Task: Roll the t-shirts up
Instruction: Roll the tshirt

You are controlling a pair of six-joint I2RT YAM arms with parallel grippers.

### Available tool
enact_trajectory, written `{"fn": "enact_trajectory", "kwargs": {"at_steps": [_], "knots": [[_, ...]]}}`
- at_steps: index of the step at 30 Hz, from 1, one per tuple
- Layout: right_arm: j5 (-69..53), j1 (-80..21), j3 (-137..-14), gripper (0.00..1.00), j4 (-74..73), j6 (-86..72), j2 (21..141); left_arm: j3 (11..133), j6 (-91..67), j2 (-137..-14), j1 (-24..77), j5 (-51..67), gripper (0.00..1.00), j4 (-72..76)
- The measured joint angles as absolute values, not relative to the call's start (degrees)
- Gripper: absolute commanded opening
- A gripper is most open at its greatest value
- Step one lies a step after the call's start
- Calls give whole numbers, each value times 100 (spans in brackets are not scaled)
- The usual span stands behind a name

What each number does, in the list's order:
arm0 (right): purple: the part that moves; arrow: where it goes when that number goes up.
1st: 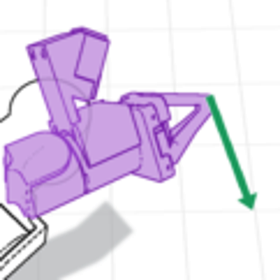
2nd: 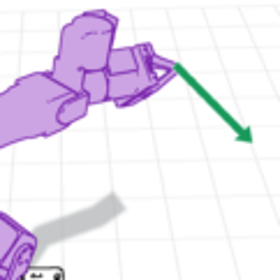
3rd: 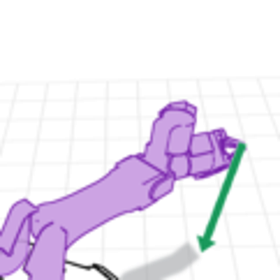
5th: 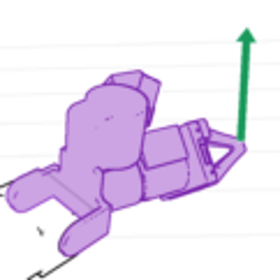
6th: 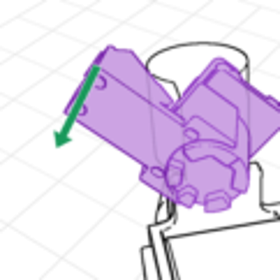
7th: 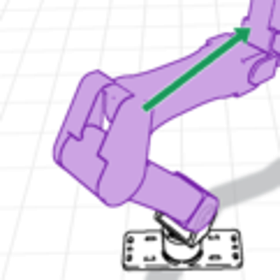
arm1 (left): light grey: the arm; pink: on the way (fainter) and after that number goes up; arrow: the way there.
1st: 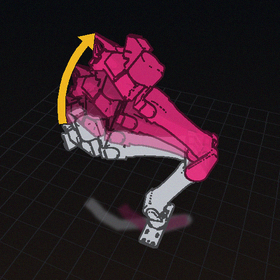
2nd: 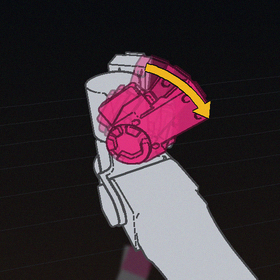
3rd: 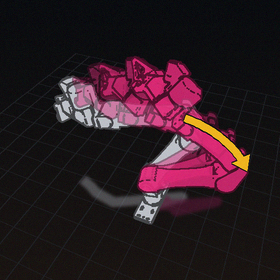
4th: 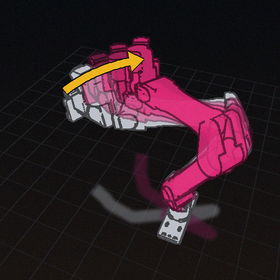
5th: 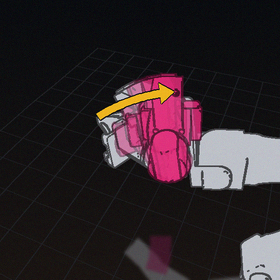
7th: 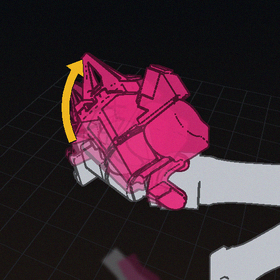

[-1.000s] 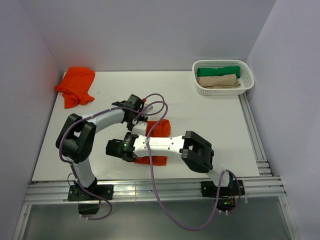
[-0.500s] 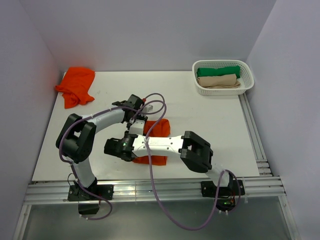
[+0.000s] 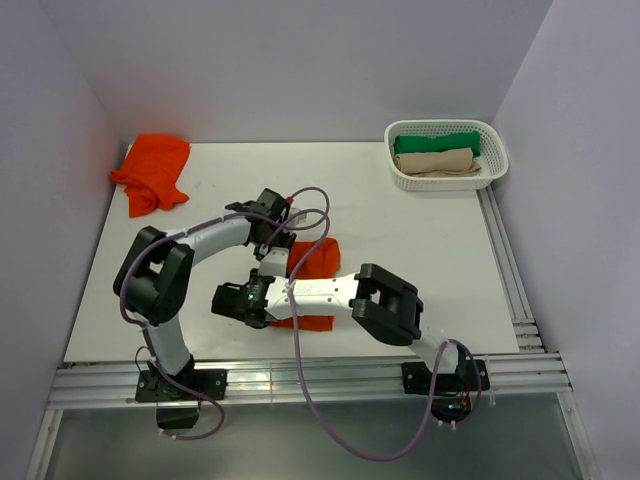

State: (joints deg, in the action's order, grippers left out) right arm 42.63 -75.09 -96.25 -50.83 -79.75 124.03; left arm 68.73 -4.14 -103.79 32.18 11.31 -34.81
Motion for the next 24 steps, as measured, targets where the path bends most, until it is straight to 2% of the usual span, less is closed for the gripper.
{"fn": "enact_trajectory", "kwargs": {"at_steps": [6,11,19,24], "knots": [[4265,-7550,-9478,53,-4930,-7983,12425,6921,-414,-10416,3234,1127,34,-3535],[4259,-7550,-9389,51,-4897,-8005,12425,7028,-414,-10512,3234,1153,45,-3632],[4278,-7557,-9247,41,-4862,-8003,12407,7467,-360,-10822,3024,1518,63,-4062],[4303,-7561,-8720,38,-4340,-7972,12108,7800,-272,-10860,2720,1848,67,-4305]]}}
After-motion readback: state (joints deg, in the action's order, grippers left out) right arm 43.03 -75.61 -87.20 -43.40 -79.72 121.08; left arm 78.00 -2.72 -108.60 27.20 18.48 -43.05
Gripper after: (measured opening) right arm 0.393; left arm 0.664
